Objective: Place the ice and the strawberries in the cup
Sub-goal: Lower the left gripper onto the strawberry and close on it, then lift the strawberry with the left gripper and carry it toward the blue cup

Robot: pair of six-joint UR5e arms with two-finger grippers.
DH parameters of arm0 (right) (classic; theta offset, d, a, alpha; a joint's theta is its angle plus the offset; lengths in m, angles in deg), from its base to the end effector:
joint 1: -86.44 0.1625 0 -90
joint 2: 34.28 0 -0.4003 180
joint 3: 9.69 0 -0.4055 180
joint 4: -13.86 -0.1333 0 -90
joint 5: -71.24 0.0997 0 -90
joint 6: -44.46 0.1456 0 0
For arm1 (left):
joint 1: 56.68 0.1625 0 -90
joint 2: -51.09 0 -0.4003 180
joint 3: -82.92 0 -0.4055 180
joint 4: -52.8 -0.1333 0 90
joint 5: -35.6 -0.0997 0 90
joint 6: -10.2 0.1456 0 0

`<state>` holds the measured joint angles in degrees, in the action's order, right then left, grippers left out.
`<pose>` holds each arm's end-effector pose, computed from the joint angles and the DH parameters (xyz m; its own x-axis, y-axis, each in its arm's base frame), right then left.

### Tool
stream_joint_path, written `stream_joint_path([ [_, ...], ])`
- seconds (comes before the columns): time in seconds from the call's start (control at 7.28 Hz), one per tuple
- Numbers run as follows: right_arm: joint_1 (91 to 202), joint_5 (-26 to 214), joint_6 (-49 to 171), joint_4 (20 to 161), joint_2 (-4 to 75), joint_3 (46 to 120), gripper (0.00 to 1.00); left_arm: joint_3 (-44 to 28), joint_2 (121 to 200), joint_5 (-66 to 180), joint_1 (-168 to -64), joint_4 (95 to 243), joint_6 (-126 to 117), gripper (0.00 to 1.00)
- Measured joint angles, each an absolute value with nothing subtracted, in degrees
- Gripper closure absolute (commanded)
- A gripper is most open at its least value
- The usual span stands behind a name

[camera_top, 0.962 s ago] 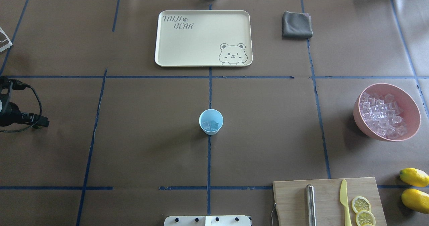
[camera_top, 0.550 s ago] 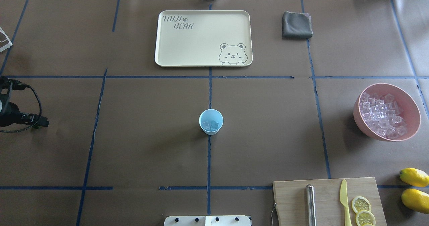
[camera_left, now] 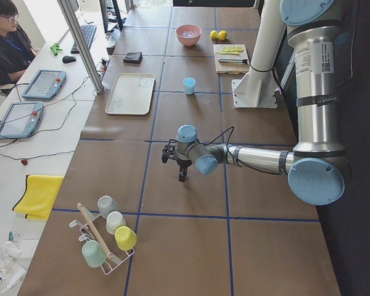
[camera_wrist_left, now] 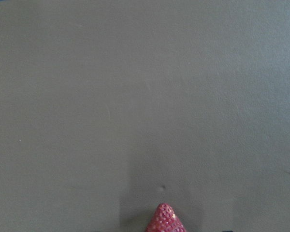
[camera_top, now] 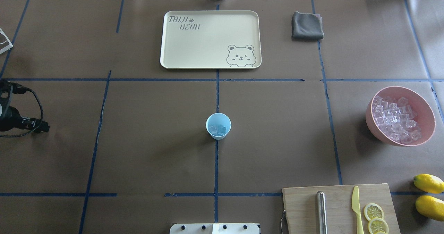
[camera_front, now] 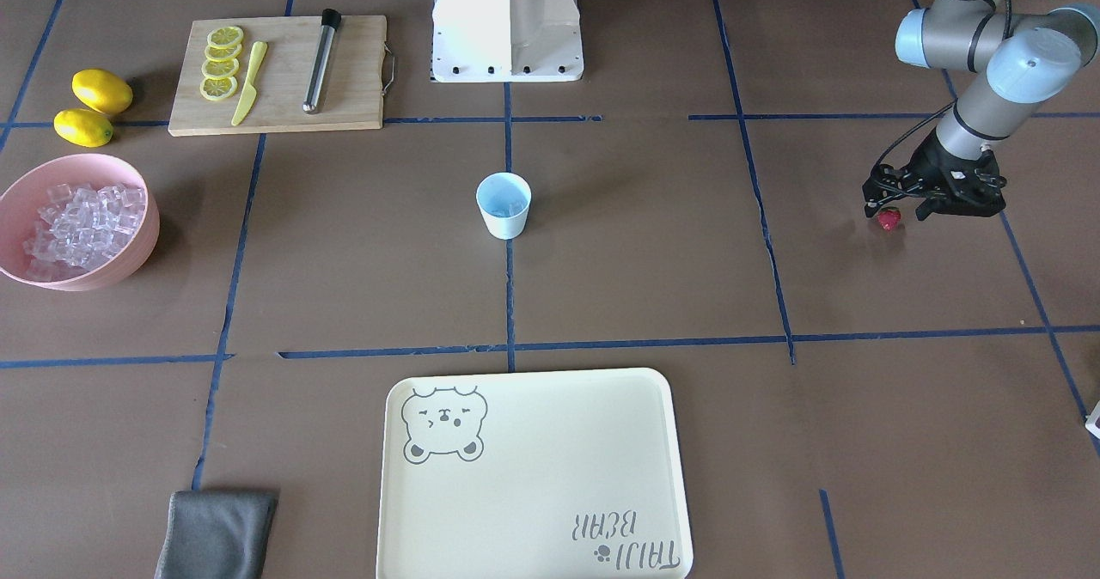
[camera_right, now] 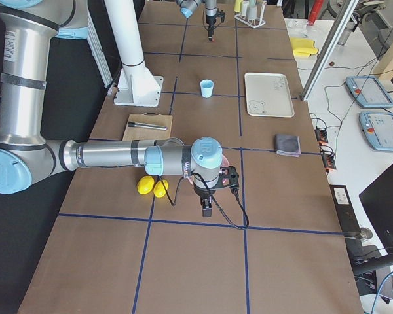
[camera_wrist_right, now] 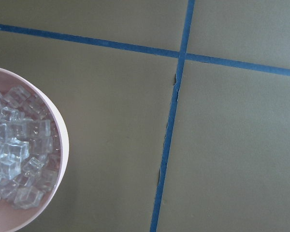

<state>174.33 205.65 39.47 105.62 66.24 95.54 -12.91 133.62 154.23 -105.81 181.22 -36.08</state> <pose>0.0153 -0.4368 0.6215 0.7066 -0.1489 0.6917 0.0986 0.9888 0.1121 0.2855 -0.4270 0.6137 0.7078 0.1092 -0.6980 -0.0182 0.9905 0.1365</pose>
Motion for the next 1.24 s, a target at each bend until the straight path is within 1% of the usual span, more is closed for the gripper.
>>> stream_joint_path([
  [0.14, 174.3, 205.6, 39.5, 105.6, 66.3, 95.6, 0.00, -13.0, 133.6, 154.2, -105.8, 181.2, -36.1, 1.00],
  [0.82, 174.3, 205.7, 39.5, 105.6, 66.2, 95.8, 0.00, -14.5, 133.3, 155.5, -106.2, 181.1, -36.0, 1.00],
  [1.24, 174.3, 205.6, 39.4, 105.6, 66.2, 95.6, 0.00, -21.0, 130.8, 163.4, -110.7, 179.6, -35.6, 1.00],
])
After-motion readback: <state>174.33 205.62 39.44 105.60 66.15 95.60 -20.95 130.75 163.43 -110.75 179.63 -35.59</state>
